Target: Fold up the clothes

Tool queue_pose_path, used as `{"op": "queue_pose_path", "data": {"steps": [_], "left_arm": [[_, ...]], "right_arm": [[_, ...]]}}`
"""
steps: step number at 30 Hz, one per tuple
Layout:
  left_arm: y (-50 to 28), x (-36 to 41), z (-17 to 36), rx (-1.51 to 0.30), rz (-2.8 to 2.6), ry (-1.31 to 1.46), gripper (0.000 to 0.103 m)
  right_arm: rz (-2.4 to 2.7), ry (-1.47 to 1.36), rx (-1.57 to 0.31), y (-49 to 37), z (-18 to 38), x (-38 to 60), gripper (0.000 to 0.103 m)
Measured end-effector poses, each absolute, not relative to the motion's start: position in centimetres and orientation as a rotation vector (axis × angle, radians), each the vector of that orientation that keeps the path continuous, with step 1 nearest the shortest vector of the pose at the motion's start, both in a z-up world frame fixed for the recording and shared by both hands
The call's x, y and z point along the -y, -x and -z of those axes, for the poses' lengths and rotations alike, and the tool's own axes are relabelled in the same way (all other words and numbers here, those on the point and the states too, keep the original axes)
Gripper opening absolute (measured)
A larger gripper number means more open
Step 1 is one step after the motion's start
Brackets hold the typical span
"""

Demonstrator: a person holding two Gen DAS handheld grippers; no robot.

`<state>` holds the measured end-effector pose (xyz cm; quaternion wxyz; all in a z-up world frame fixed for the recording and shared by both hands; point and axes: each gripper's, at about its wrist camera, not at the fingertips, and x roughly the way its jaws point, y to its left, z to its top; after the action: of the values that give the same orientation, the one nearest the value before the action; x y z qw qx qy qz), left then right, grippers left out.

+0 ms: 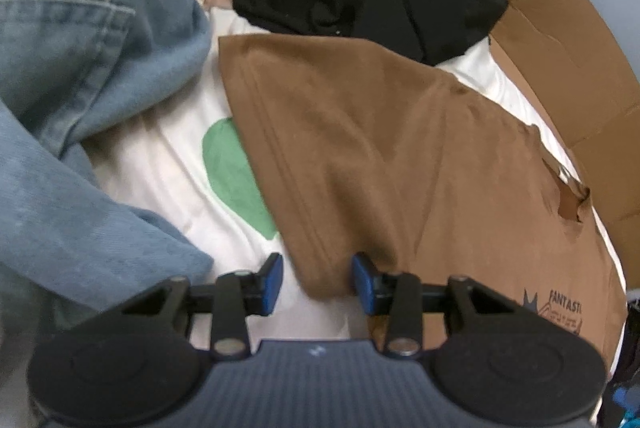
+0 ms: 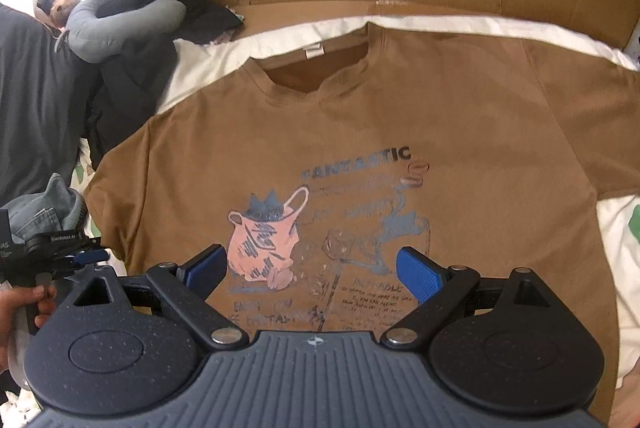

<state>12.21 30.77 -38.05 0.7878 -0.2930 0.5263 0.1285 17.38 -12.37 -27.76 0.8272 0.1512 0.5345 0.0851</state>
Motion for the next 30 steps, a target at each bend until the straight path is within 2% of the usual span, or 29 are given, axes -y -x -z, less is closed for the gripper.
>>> {"op": "queue_pose_path", "data": {"steps": [9,14,16,18,30], "left_arm": [[-13.9,-30.2,39.2,-1.144,-0.310,0.655,0.047],[-14.6,-30.2,39.5,-1.174,-0.375,0.719,0.046],[-14.9,-30.2,39.4,-1.197,-0.393,0.706,0.034],[-14.9,-30.7,39.2,-1.217,-0.394,0.712,0.005],[-13.5,-33.2,34.3,-1.210,-0.357,0.511,0.004]], "right_arm": [[-0.197,-0.315,-1.177,-17.2,29.2,11.7,0.095],[-0.191,-0.315,-1.188,-17.3,29.6,11.6,0.095],[-0.194,-0.314,-1.192,-17.2,29.7,11.4,0.095],[-0.199,-0.316,-1.193,-17.2,29.8,11.3,0.095],[-0.211,-0.323,-1.204,-16.7,30.6,10.7,0.095]]}}
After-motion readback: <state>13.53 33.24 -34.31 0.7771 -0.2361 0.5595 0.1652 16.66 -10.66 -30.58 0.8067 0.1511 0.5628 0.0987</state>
